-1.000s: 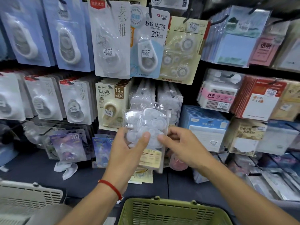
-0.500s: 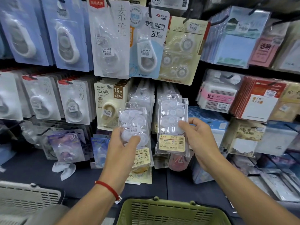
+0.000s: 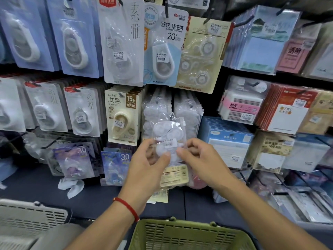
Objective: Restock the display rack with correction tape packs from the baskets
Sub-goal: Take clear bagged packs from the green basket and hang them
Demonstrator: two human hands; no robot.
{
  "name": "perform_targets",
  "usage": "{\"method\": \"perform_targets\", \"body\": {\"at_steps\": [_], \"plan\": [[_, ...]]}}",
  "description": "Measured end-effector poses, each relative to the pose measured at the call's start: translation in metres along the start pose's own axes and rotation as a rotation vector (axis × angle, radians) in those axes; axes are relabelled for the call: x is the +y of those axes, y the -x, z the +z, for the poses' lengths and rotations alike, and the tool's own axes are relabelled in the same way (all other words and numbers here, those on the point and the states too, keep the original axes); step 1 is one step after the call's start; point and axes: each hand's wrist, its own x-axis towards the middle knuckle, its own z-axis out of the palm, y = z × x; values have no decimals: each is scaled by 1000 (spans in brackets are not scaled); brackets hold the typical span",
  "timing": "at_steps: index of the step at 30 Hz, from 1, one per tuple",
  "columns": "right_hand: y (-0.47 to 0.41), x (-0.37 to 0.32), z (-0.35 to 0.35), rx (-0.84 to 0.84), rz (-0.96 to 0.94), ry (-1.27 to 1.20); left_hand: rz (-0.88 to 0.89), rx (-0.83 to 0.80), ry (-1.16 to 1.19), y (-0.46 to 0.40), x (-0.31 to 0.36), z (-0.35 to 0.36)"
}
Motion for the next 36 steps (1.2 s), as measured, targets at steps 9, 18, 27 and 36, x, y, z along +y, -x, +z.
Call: {"method": "perform_targets", "body": {"at_steps": [9, 18, 27, 36], "plan": [[-4, 1, -15, 280, 67, -200, 16, -111, -90, 3, -1, 9], [-10, 4, -19, 312, 49, -17, 58, -109, -132, -4, -5, 10], [-25, 38, -17, 21, -403, 1066, 393, -73, -932, -46, -17, -2], [-21, 36, -25, 21, -445, 899, 379, -59, -883, -49, -15, 1]]}}
